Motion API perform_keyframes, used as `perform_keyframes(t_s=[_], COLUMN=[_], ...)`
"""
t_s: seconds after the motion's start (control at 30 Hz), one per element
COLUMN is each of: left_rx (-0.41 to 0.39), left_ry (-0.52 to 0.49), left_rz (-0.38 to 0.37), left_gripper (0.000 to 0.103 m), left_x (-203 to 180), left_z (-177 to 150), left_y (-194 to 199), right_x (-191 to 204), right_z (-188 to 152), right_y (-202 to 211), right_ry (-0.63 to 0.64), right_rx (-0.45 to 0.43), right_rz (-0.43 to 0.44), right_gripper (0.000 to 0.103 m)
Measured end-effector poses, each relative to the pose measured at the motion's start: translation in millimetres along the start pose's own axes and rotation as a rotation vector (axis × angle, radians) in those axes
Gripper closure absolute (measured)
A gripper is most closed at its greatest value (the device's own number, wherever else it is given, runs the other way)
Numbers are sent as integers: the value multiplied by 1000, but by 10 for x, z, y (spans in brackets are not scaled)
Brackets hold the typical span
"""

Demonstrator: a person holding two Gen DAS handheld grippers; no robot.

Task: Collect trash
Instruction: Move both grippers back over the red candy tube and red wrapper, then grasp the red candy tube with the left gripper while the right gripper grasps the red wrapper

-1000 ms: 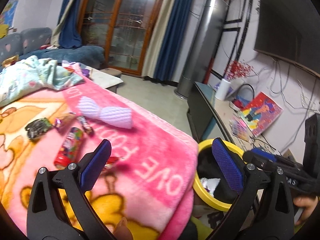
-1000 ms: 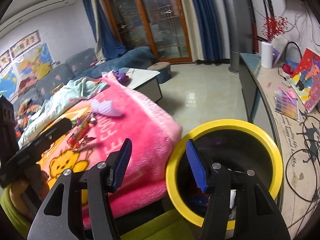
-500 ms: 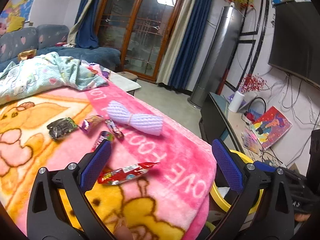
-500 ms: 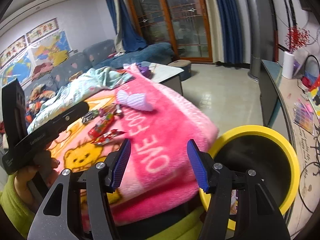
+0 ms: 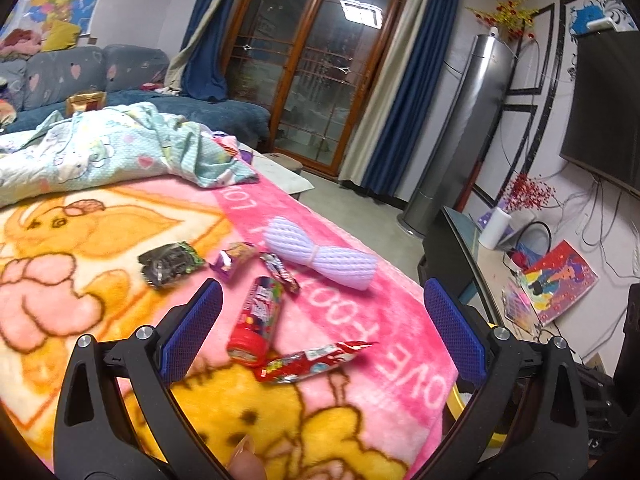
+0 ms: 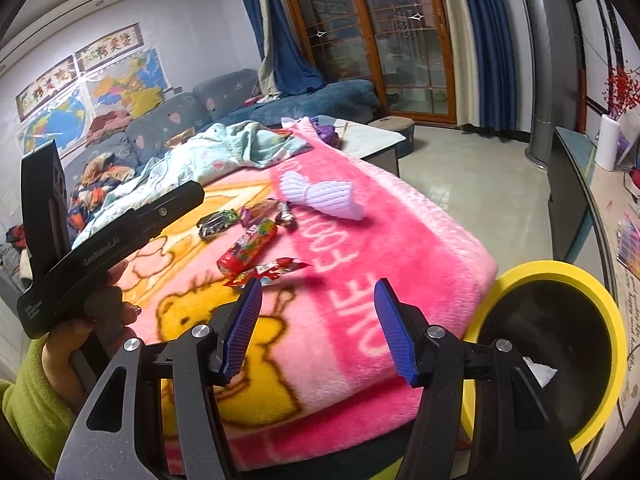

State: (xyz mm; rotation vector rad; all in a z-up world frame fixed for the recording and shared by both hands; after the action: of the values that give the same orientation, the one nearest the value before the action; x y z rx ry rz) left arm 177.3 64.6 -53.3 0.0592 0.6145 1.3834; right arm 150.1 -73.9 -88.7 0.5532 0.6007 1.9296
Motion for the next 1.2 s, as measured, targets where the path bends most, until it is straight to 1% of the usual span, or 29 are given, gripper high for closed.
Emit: perform_keyframes(t_s=[0.17,0.5,0.53,0.67,0.77,0.87,1.1,1.13,1.2], left_rx=[-15,0,4,42,68,98,171,181,202], left_ry=[27,66,70,104,119,146,203,211,223], left_rz=[33,65,64,50,43,15,-28,-33,-48], left_gripper=[10,11,13,33,42,48,56,56,56], left_x=[200,508,539,676,735,788,876,883,880], left_z=[41,14,5,-70,-118,-179,-325,-344,-376], left_y=[51,59,52,-17,-79,-169,-396,-433,-491], right_x=[169,446,465,520,545,567,507,503,483], right_z=[10,-20,-22,-20,0,6,11,13,4], right_y=[-107,-397,-436,-611,-727,-861,-1152,-1186,-1258], right_ry=[18,46,47,40,32,20,-30,-38,-57], right_rx=[13,47,54,75,87,106,161,167,186], right_rz=[19,52,55,57,54,44,25,26,30], right_gripper=[47,47,47,47,47,47,47,48,55])
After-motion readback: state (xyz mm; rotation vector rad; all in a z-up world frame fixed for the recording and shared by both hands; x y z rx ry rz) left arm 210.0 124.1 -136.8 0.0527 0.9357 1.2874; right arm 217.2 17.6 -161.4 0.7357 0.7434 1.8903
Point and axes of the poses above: each gripper's, at about its wrist camera, not at the fingertips, and y roughly against the way its jaws point, x to its left, z to its top, the point moved 8 cm from there along -y, roughly the way its jaws point, and after that the axes turned 9 degrees about -z, right-handed, at the moved point
